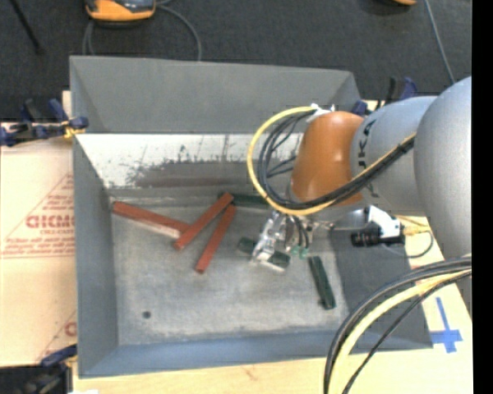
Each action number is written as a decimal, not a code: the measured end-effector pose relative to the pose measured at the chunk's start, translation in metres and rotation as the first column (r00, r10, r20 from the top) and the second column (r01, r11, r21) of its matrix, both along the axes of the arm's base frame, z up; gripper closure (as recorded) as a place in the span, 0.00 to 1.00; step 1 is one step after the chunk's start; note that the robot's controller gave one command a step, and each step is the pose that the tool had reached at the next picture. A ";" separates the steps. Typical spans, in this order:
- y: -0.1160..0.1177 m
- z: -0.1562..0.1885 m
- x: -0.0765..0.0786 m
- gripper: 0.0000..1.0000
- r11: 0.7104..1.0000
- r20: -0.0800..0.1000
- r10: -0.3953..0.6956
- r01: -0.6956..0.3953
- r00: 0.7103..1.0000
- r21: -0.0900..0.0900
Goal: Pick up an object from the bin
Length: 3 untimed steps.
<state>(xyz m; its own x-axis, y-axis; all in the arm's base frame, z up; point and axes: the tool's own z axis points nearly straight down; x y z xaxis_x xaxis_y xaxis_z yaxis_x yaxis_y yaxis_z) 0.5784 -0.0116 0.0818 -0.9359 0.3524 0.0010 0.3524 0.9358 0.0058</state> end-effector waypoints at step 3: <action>-0.018 0.219 -0.011 1.00 1.000 0.004 0.019 -0.019 1.000 -0.007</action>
Offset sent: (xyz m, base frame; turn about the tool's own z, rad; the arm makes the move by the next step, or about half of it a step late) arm 0.0141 -0.0042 0.0469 -0.0460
